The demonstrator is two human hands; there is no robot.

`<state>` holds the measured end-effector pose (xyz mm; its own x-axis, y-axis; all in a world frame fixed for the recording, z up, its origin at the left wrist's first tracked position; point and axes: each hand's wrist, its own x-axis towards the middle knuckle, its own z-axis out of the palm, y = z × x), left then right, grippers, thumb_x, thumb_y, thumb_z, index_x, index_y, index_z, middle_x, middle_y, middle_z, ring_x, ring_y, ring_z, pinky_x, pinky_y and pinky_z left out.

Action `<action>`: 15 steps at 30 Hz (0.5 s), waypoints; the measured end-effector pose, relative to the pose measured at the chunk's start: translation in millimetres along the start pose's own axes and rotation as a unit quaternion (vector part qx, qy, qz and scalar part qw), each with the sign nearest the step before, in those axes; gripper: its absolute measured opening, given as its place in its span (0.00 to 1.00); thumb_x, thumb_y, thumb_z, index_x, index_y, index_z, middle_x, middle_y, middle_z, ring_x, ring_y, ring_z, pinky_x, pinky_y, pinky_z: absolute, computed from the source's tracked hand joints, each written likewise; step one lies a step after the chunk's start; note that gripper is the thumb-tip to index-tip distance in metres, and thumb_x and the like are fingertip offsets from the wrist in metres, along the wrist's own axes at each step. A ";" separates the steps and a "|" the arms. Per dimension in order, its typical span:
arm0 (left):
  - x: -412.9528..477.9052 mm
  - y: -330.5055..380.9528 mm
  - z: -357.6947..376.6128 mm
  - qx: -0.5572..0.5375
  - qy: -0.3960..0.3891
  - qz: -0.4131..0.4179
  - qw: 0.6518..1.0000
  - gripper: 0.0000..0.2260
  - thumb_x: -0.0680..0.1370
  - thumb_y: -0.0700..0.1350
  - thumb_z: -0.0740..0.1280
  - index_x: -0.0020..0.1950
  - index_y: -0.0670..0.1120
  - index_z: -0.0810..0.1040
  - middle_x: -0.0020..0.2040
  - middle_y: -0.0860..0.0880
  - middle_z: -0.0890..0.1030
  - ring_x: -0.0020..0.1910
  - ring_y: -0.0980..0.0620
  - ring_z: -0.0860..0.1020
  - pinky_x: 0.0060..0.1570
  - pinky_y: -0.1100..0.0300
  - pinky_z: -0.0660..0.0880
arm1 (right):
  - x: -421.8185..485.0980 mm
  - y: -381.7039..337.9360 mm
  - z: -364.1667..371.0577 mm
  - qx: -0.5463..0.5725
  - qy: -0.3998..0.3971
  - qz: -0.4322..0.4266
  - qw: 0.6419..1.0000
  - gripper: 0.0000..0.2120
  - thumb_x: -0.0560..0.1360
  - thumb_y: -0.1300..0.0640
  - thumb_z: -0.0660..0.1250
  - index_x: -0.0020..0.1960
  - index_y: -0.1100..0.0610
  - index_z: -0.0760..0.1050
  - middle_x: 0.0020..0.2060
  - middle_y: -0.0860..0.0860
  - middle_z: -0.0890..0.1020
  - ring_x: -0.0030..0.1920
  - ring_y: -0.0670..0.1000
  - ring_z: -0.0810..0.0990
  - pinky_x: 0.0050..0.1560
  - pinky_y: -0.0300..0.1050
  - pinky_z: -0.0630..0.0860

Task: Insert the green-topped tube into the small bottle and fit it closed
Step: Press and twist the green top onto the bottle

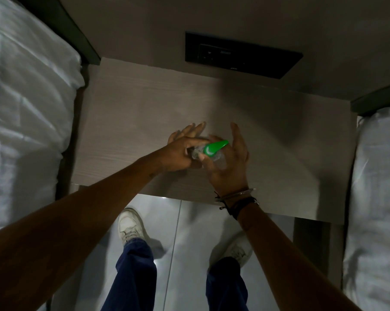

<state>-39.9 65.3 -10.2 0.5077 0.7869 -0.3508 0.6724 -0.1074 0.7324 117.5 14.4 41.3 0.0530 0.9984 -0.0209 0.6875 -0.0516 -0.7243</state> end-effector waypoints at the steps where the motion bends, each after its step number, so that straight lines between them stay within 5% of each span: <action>1: -0.4 -0.2 1.4 -0.001 0.004 0.001 1.000 0.31 0.72 0.51 0.73 0.70 0.61 0.62 0.76 0.58 0.46 0.77 0.52 0.43 0.71 0.50 0.37 | -1.6 1.2 -1.1 -0.007 0.005 -0.023 1.000 0.19 0.66 0.51 0.74 0.53 0.61 0.79 0.71 0.63 0.68 0.70 0.64 0.66 0.64 0.70 0.66; 7: -5.0 3.5 2.2 -0.020 0.018 -0.011 1.000 0.31 0.72 0.51 0.74 0.69 0.62 0.61 0.77 0.57 0.49 0.77 0.52 0.44 0.72 0.49 0.39 | -1.3 -3.7 -1.7 -0.031 0.041 -0.017 0.999 0.12 0.63 0.56 0.77 0.43 0.58 0.79 0.68 0.55 0.75 0.71 0.62 0.66 0.63 0.65 0.63; 10: -6.2 6.0 0.5 -0.011 0.011 -0.014 1.000 0.31 0.72 0.51 0.74 0.71 0.58 0.65 0.79 0.54 0.49 0.77 0.52 0.43 0.72 0.50 0.38 | -3.1 -1.5 -3.7 -0.040 0.033 -0.012 0.999 0.17 0.63 0.52 0.79 0.48 0.57 0.81 0.69 0.56 0.73 0.71 0.61 0.66 0.63 0.66 0.64; 13: -5.7 5.6 -0.8 -0.010 -0.006 -0.012 1.000 0.29 0.72 0.51 0.73 0.70 0.61 0.66 0.79 0.54 0.47 0.77 0.52 0.41 0.71 0.49 0.36 | -5.9 3.6 -14.6 -0.030 0.004 0.008 1.000 0.35 0.63 0.44 0.77 0.65 0.56 0.74 0.74 0.59 0.65 0.73 0.55 0.62 0.67 0.60 0.62; 15: -4.8 4.2 -0.3 -0.016 -0.008 -0.012 1.000 0.29 0.71 0.54 0.73 0.68 0.64 0.65 0.79 0.56 0.47 0.77 0.53 0.41 0.71 0.49 0.36 | -4.4 3.4 -25.2 -0.021 0.003 -0.027 0.999 0.33 0.65 0.45 0.74 0.66 0.55 0.72 0.74 0.62 0.63 0.72 0.54 0.60 0.67 0.60 0.63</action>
<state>-39.7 61.3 -5.2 0.5008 0.7789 -0.3776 0.6666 -0.0687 0.7423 137.9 9.2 56.2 0.0189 0.9996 0.0209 0.7199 0.0009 -0.6941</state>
